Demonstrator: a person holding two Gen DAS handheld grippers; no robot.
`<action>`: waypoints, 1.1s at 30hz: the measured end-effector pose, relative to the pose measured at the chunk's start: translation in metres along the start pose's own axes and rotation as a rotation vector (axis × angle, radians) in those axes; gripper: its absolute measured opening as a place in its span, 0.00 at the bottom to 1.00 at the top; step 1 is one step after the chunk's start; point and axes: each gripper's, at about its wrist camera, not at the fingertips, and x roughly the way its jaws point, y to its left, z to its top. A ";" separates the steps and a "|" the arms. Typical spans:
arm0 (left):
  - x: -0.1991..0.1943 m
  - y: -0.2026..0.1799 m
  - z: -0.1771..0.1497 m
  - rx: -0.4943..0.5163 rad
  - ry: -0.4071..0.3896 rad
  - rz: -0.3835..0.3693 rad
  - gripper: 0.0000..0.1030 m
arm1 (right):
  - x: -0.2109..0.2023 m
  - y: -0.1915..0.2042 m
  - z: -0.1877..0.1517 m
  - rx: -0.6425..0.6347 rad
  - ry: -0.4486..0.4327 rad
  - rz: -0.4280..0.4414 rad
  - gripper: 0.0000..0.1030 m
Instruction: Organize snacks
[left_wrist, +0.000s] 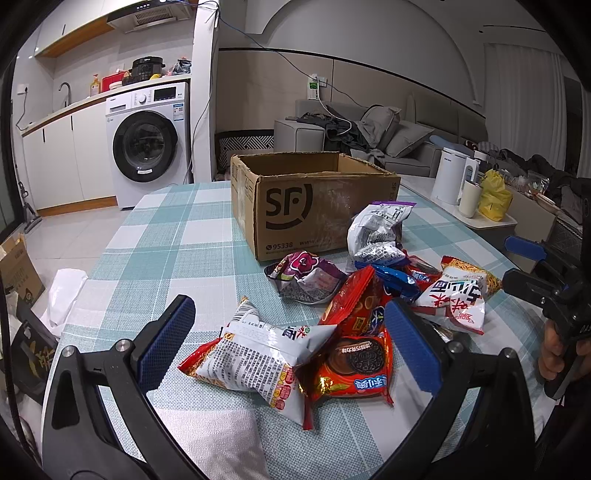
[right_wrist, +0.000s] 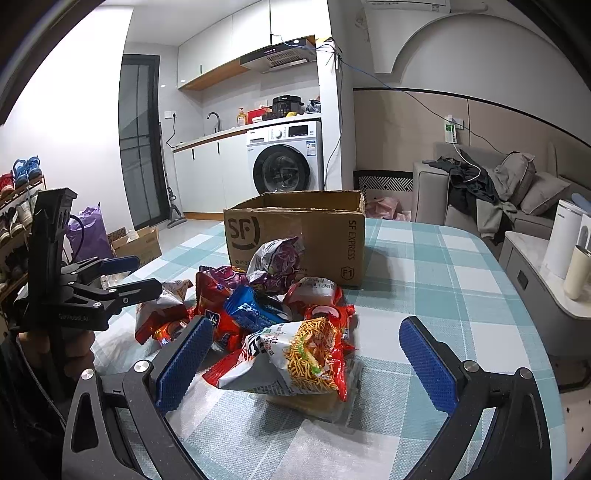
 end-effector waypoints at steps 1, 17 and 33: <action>0.000 0.000 0.000 0.000 0.001 0.000 0.99 | 0.000 0.000 0.000 0.000 0.001 0.000 1.00; -0.001 0.004 -0.003 -0.004 0.003 0.011 0.99 | -0.001 -0.001 0.000 0.000 0.006 -0.012 1.00; 0.003 0.004 0.002 -0.003 0.039 -0.014 0.99 | 0.006 -0.008 0.003 0.061 0.061 -0.019 1.00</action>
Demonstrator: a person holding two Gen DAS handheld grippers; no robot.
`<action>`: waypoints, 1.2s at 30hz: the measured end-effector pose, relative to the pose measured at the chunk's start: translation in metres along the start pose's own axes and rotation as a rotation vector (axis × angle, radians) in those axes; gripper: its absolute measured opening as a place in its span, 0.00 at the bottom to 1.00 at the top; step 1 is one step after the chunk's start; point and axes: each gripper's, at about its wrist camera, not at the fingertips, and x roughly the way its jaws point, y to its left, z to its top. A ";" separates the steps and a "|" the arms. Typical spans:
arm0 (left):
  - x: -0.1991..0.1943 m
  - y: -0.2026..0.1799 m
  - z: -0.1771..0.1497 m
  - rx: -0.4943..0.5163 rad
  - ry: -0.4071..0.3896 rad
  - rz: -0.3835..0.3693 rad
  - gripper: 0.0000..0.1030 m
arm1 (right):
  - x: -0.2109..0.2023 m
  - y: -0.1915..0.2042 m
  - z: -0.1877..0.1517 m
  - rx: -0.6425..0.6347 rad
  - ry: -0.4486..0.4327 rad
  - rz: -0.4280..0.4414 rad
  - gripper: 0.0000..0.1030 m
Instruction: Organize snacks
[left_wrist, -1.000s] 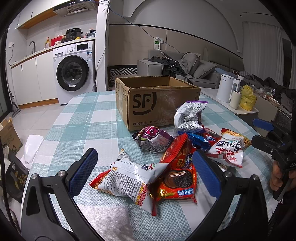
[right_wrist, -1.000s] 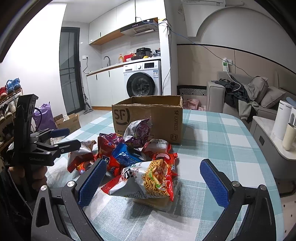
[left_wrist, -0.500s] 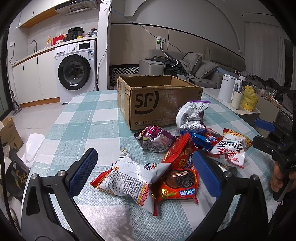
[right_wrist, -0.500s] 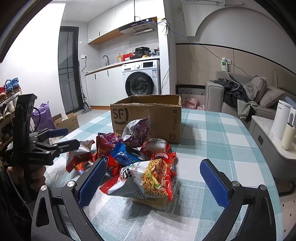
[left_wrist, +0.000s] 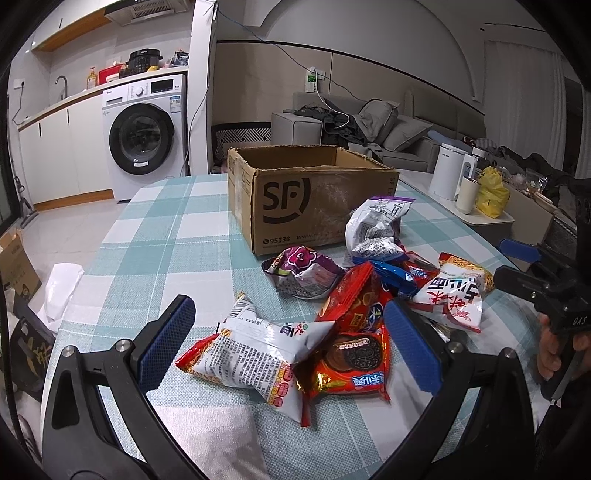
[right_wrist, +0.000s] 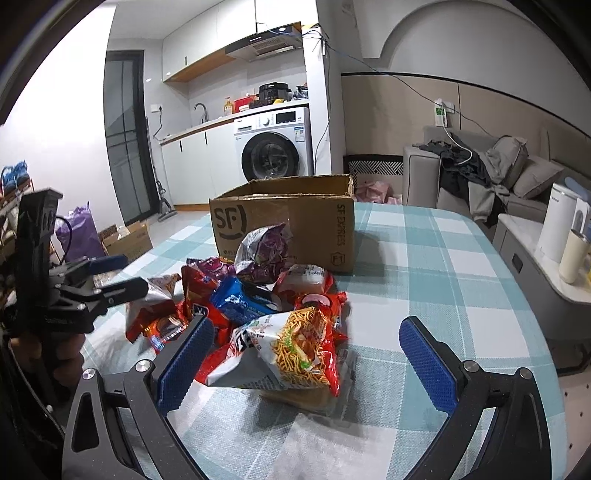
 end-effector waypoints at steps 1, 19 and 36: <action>0.000 0.001 0.000 -0.002 0.003 -0.002 0.99 | 0.000 0.000 0.000 0.005 0.002 0.001 1.00; 0.021 0.007 -0.003 0.034 0.107 0.041 0.99 | 0.016 0.002 -0.003 0.027 0.086 0.010 1.00; 0.059 0.031 -0.007 -0.037 0.271 0.001 0.99 | 0.043 -0.003 -0.006 0.101 0.195 0.085 1.00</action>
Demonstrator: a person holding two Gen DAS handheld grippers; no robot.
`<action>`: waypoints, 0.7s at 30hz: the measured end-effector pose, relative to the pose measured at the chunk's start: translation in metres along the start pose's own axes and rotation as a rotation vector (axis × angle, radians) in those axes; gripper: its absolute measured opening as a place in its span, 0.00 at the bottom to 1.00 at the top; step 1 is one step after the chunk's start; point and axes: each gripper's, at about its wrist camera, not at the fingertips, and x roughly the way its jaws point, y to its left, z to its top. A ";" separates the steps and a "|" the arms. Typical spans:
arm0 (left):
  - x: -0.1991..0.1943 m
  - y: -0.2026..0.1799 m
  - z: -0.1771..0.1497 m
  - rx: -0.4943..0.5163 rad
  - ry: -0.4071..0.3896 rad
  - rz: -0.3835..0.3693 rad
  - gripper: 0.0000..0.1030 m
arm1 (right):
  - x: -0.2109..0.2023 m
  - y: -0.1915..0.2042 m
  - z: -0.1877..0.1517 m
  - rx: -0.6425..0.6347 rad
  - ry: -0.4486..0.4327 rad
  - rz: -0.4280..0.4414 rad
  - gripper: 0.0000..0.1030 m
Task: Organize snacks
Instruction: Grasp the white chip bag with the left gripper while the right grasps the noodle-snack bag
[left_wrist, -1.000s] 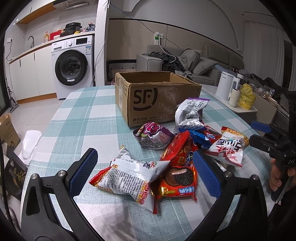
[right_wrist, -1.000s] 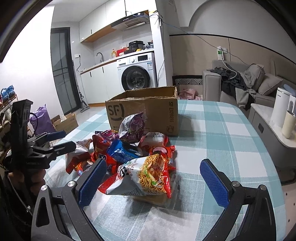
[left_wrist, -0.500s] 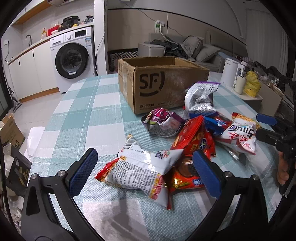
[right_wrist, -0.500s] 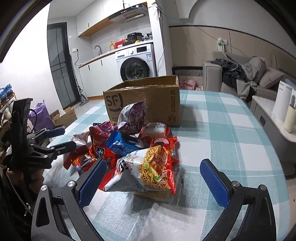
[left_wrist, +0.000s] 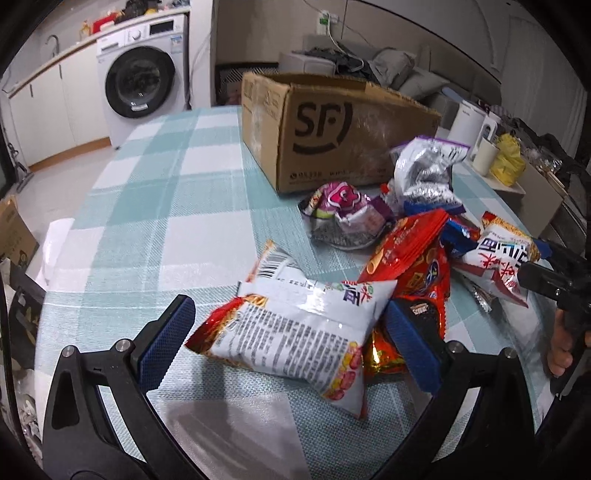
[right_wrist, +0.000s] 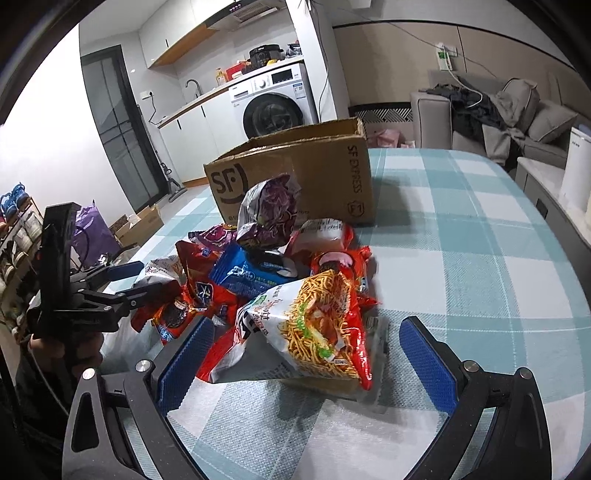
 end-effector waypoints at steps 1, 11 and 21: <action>0.003 0.001 0.001 -0.005 0.014 -0.007 0.99 | 0.001 0.000 0.000 0.000 0.002 0.001 1.00; 0.009 0.005 0.003 -0.017 0.008 -0.061 0.72 | 0.014 0.001 0.002 0.023 0.032 0.024 0.94; 0.001 0.003 0.001 -0.026 -0.012 -0.084 0.63 | 0.018 -0.003 0.002 0.064 0.036 0.068 0.69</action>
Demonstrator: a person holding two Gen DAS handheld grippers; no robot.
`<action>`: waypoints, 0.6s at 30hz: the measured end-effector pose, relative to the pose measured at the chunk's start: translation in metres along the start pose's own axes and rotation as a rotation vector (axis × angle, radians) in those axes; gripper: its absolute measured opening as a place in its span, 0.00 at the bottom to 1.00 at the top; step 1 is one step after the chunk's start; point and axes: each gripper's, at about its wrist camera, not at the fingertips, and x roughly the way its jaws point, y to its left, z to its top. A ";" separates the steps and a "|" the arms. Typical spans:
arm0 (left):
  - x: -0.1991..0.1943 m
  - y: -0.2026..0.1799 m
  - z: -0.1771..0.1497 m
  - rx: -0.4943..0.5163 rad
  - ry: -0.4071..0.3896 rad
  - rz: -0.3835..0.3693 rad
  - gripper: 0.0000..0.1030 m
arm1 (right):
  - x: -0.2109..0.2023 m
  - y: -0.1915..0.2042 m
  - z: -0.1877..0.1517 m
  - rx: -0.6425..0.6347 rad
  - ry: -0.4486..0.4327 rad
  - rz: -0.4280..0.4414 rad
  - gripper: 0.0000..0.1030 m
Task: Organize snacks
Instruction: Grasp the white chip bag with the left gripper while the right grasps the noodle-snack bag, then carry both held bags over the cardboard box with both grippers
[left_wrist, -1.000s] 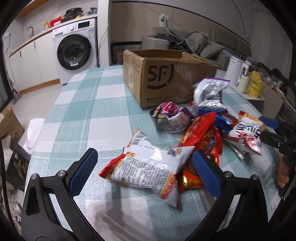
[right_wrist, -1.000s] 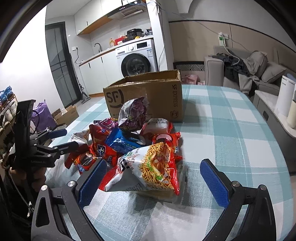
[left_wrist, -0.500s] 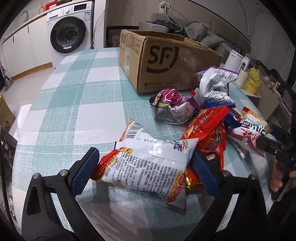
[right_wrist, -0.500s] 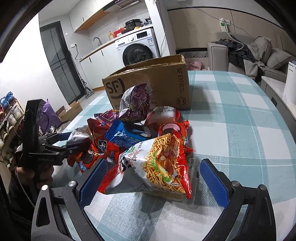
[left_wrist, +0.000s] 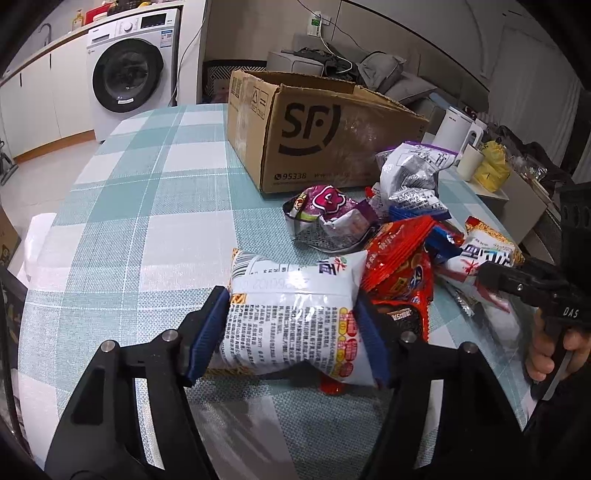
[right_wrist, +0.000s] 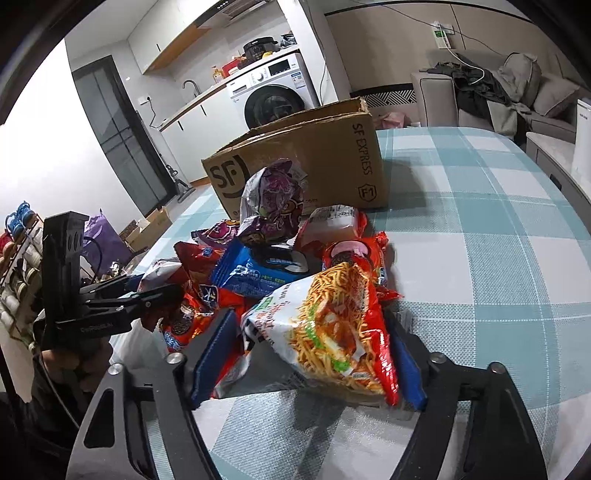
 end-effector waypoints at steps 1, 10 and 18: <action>0.000 0.000 0.001 -0.002 -0.002 0.001 0.63 | 0.000 0.000 0.000 -0.003 0.000 -0.005 0.66; -0.005 0.000 -0.003 -0.005 -0.016 -0.002 0.62 | -0.002 0.003 -0.001 -0.011 -0.007 -0.013 0.61; -0.012 -0.001 -0.003 -0.008 -0.040 -0.001 0.61 | -0.005 0.002 -0.002 -0.005 -0.028 -0.003 0.57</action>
